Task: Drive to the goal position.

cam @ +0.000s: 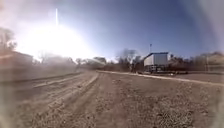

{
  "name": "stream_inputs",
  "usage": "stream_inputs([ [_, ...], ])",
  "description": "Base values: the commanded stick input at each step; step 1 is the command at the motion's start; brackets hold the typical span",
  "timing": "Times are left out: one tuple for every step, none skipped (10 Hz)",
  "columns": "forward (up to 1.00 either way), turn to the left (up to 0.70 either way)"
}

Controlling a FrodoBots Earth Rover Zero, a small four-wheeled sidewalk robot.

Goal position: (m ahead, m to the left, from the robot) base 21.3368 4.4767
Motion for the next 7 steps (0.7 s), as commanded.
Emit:
stream_inputs([
  [0.5,0.0],
  [0.5,0.0],
  [0.5,0.0],
  [0.5,0.0],
  [0.5,0.0],
  [0.5,0.0],
  [0.5,0.0],
])
